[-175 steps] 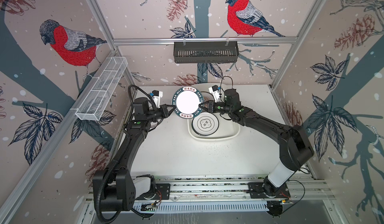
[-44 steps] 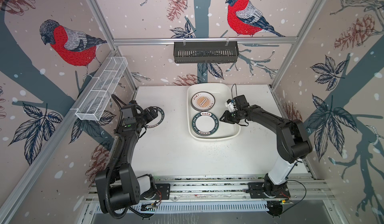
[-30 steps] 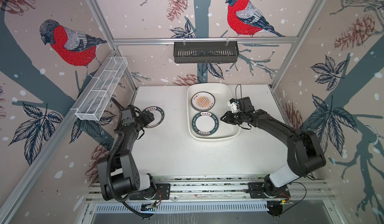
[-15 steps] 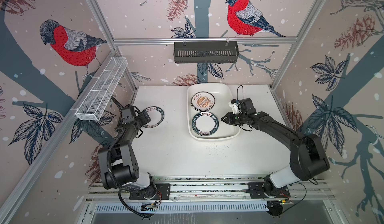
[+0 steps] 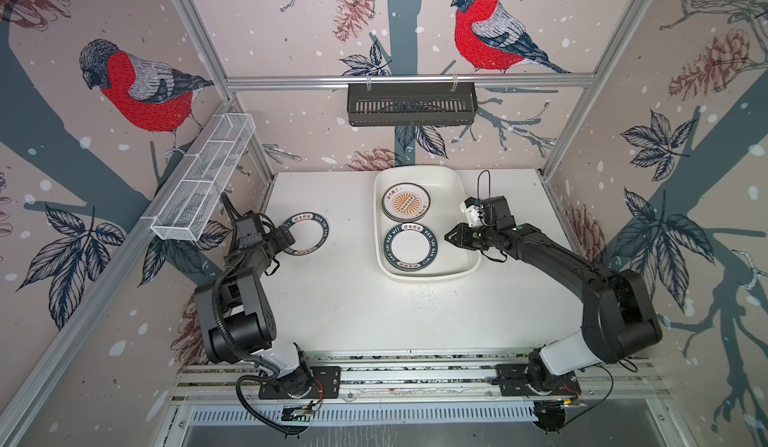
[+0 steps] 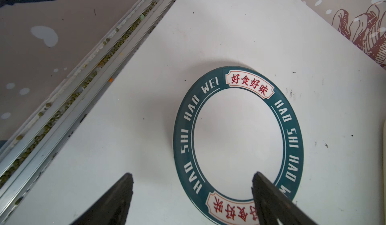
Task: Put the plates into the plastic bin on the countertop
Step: 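Lower the open left gripper over the near edge of the large green-rimmed plate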
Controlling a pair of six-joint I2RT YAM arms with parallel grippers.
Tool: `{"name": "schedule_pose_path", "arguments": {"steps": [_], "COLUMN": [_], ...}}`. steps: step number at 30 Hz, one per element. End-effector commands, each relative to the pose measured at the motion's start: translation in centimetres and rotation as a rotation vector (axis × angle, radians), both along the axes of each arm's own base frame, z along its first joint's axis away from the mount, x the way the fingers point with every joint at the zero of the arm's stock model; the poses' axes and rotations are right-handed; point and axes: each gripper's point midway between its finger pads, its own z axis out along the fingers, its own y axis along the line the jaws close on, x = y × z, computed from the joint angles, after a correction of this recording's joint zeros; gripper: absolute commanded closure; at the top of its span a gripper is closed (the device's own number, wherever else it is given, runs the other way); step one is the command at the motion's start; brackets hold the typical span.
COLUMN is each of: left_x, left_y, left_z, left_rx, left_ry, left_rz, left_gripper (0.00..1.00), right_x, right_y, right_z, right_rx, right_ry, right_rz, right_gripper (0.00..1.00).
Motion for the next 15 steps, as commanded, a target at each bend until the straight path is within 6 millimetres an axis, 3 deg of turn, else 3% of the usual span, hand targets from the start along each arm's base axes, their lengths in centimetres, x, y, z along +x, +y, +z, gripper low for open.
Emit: {"name": "schedule_pose_path", "arguments": {"steps": [1,15], "left_x": [1.0,2.3], "left_y": [0.4,0.3], "left_z": [0.5,-2.7], "left_rx": [0.013,-0.049], "left_ry": [-0.036,-0.002], "left_rz": [-0.010,-0.015], "left_gripper": [0.11,0.14], "right_x": [0.2,0.2], "right_y": [-0.1,-0.7], "right_z": [0.5,0.3], "right_rx": [-0.001,-0.010], "right_ry": [-0.016,0.015], "right_rz": [0.003,-0.022], "right_gripper": [0.70,0.71]}}
